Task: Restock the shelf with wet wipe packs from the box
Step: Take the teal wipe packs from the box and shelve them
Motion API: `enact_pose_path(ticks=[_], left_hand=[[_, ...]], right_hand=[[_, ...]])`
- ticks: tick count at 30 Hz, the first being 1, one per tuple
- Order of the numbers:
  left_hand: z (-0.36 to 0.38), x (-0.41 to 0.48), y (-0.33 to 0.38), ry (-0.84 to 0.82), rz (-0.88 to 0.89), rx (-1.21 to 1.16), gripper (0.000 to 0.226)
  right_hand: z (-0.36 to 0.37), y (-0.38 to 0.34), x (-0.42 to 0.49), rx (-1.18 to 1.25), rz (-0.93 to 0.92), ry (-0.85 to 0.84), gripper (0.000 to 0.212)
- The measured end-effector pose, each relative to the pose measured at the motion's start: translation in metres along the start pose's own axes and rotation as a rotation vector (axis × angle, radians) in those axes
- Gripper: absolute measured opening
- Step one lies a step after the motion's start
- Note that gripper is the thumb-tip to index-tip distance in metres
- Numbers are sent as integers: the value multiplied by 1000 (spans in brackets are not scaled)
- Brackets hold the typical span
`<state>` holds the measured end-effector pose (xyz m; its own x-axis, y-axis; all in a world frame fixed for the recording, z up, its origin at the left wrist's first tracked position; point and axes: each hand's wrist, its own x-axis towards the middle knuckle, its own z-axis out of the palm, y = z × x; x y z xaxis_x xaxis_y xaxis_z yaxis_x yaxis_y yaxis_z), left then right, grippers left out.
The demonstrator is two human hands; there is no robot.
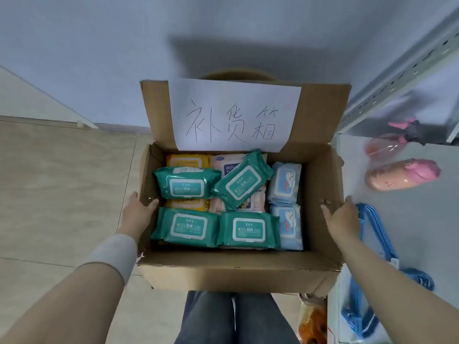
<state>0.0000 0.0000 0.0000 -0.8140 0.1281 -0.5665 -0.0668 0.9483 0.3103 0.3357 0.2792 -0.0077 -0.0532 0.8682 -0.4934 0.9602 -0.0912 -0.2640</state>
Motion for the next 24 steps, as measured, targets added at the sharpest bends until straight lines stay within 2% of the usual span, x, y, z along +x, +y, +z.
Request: enact_pose_path(ticks=[3, 6, 12, 16, 24], left_hand=[[5, 14, -4, -11, 11, 92, 41], [11, 21, -10, -31, 25, 123, 31], [9, 38, -8, -69, 88, 338, 36], [4, 43, -11, -119, 150, 425, 36], [-11, 39, -6, -221, 292, 453, 33]], right_hand=[[7, 8, 27, -21, 72, -145, 48], [7, 13, 42, -81, 85, -186, 52], [6, 4, 55, -300, 17, -199, 53], [2, 1, 47, -300, 14, -219, 52], [2, 34, -29, -197, 174, -156, 46]])
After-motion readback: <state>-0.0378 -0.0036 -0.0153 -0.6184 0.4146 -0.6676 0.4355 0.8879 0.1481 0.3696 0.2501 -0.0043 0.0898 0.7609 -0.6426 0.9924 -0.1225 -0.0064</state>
